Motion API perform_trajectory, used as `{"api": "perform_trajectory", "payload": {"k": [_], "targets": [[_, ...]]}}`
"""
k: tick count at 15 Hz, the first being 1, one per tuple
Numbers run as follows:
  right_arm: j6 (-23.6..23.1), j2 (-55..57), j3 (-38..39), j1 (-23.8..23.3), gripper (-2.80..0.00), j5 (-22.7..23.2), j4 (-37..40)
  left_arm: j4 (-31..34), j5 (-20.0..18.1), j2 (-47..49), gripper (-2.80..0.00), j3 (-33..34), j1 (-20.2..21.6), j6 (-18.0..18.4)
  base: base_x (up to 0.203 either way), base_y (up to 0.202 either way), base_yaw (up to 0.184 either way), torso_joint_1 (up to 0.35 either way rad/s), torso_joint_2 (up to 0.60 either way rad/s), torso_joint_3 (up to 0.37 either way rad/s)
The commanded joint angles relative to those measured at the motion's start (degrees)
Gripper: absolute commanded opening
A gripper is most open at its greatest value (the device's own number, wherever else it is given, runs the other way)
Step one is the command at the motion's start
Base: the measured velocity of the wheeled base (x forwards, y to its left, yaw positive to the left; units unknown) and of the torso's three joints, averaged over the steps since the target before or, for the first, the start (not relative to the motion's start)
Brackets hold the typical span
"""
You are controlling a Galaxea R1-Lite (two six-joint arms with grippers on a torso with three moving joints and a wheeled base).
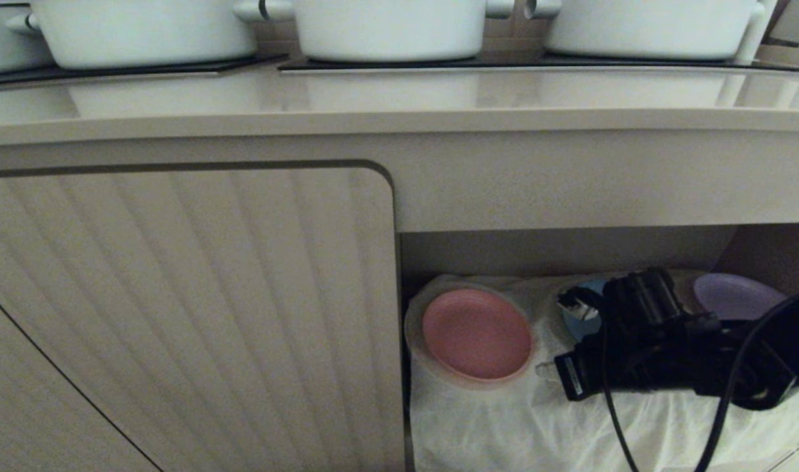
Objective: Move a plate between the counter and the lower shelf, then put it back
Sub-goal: Pick up the plate in the cupboard
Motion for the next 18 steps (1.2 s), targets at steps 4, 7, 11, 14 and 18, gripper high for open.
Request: {"api": "perform_trajectory", "payload": {"k": [4,7,11,14,18], "targets": [[0.63,1.90,-4.91,-0.17,0.00,-0.15,3.45,-0.01,0.00,-0.02,-2.80,0.00,0.00,0.01,0.000,0.000,0.000,0.000,0.00,0.000],[0.73,2.89,-6.17,-0.17,0.00,-4.54,5.35,-0.01,0.00,-0.02,-2.80,0.00,0.00,0.01,0.000,0.000,0.000,0.000,0.00,0.000],[2.56,4.13,-8.47,-0.26,0.00,-6.32,6.71,-0.01,0.00,-0.02,-2.80,0.00,0.00,0.01,0.000,0.000,0.000,0.000,0.00,0.000],[2.65,5.52,-11.71,-0.26,0.00,-7.88,9.68,-0.01,0.00,-0.02,-2.80,0.00,0.00,0.01,0.000,0.000,0.000,0.000,0.00,0.000],[4.08,7.93,-14.35,-0.17,0.00,-7.90,10.32,-0.01,0.00,-0.02,-2.80,0.00,0.00,0.01,0.000,0.000,0.000,0.000,0.00,0.000]]}}
